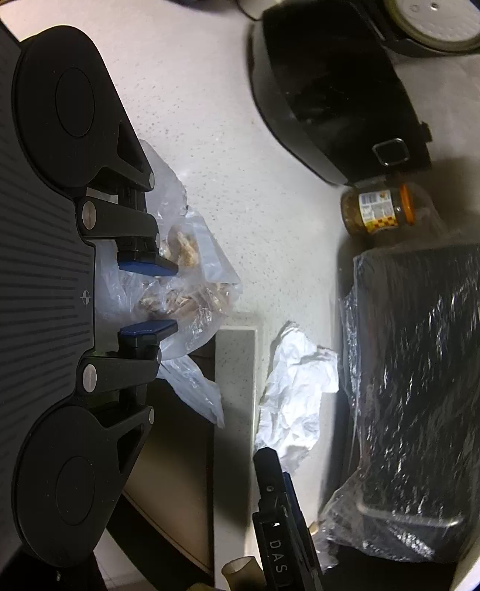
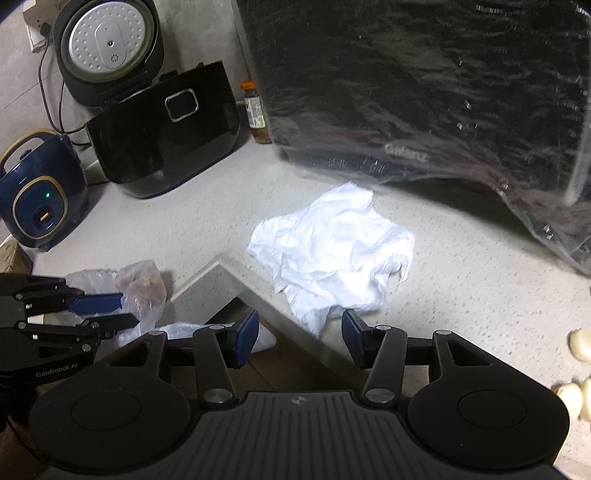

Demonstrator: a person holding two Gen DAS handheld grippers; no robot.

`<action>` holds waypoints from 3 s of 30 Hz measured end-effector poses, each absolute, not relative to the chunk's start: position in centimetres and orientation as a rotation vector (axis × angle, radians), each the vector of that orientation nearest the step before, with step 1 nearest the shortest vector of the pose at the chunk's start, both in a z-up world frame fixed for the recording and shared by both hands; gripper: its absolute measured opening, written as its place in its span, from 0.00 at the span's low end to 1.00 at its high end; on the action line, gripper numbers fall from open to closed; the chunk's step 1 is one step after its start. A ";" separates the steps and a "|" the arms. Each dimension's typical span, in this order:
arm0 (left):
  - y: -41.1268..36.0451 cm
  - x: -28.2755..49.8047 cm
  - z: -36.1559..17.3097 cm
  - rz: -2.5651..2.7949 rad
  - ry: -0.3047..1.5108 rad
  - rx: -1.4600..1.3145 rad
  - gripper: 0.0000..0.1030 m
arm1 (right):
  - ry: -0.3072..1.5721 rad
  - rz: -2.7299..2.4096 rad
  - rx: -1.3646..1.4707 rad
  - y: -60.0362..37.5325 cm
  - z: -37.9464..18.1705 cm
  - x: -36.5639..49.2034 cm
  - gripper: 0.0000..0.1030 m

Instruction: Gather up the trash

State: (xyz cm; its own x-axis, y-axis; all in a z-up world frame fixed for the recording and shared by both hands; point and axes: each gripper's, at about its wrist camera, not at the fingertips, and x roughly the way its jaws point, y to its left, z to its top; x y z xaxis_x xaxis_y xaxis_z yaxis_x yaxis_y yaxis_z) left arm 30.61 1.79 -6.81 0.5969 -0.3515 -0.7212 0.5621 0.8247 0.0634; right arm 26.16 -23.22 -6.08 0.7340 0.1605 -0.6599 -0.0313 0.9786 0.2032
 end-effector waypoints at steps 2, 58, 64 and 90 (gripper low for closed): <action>2.0 30.6 -6.9 -0.544 0.762 0.287 0.29 | 0.728 0.098 0.177 -23.2 -5.8 26.2 0.48; 15.1 24.7 -2.0 -0.404 0.452 -0.284 0.10 | 0.600 0.158 0.301 -17.7 0.2 25.3 0.01; 12.5 23.0 -1.1 -0.532 0.446 -0.287 0.10 | 0.651 0.077 0.325 -18.1 -1.0 19.5 0.01; -1.9 19.5 -13.3 -0.533 0.897 -0.439 0.10 | 0.705 -0.031 0.520 -30.8 -11.2 3.5 0.01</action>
